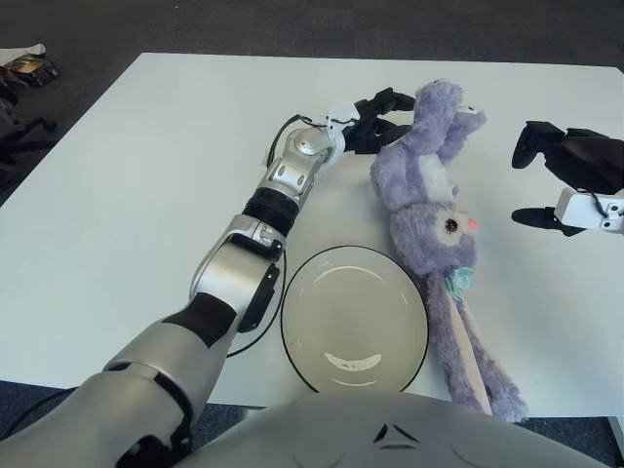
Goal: Put the doll into the plate.
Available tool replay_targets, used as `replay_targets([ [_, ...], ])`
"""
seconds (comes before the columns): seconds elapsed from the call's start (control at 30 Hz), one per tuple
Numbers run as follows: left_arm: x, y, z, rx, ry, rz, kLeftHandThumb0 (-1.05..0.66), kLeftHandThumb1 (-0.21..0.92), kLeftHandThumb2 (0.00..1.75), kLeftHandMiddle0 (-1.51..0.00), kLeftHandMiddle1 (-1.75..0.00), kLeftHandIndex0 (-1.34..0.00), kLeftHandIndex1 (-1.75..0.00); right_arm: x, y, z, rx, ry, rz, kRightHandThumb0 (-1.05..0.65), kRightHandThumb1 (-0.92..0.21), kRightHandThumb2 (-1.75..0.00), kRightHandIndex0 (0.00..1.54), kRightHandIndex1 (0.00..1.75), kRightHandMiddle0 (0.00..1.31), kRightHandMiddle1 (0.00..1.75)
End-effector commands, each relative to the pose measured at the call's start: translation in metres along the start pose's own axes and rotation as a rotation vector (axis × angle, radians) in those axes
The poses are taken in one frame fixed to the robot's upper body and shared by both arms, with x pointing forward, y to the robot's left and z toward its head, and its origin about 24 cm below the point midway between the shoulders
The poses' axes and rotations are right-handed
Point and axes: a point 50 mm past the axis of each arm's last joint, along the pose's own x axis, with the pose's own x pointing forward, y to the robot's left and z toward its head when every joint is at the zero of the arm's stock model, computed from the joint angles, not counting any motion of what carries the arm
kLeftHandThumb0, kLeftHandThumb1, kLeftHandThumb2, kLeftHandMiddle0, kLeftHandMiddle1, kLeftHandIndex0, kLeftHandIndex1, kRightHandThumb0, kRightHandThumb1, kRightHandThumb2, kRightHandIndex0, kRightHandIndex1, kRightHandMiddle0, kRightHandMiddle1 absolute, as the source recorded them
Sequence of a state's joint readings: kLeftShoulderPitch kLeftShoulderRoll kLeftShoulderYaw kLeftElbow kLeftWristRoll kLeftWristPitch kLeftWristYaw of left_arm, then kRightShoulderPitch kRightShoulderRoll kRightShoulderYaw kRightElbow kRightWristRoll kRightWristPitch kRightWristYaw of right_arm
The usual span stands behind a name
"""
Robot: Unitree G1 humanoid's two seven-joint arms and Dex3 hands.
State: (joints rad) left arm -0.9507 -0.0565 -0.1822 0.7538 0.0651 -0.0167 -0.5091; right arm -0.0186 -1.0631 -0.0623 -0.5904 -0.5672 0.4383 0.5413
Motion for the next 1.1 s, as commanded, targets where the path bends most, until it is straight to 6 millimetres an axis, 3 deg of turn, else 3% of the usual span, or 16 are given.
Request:
replay_targets([
  [0.0, 0.005, -0.002, 0.011, 0.023, -0.010, -0.035, -0.83, 0.92, 0.61, -0.05, -0.92, 0.00, -0.78, 0.002, 0.004, -0.005, -0.018, 0.036, -0.007, -0.72, -0.40, -0.96, 0.21, 1.30, 0.01, 1.69],
  [0.2, 0.009, -0.008, 0.017, 0.037, -0.005, -0.056, -0.86, 0.92, 0.68, -0.06, -0.88, 0.00, -0.75, 0.004, 0.011, -0.011, -0.041, 0.076, -0.005, -0.84, -0.49, -0.83, 0.19, 1.35, 0.00, 1.62],
  [0.5, 0.014, -0.019, 0.031, 0.037, -0.002, -0.095, -0.94, 0.92, 0.64, -0.08, -0.86, 0.00, -0.64, 0.006, 0.022, -0.018, -0.064, 0.089, 0.007, -0.95, -0.57, -0.70, 0.18, 1.62, 0.01, 1.61],
  [0.93, 0.019, -0.025, 0.038, 0.044, 0.040, -0.184, -0.98, 0.92, 0.61, -0.06, -0.77, 0.00, -0.38, 0.011, 0.029, -0.025, -0.057, 0.092, 0.033, -0.95, -0.58, -0.67, 0.17, 1.69, 0.00, 1.56],
  [1.07, 0.021, -0.026, 0.040, 0.056, 0.053, -0.198, -1.00, 0.92, 0.61, -0.10, -0.79, 0.00, -0.40, 0.011, 0.030, -0.026, -0.051, 0.090, 0.033, -0.94, -0.57, -0.67, 0.17, 1.68, 0.00, 1.60],
])
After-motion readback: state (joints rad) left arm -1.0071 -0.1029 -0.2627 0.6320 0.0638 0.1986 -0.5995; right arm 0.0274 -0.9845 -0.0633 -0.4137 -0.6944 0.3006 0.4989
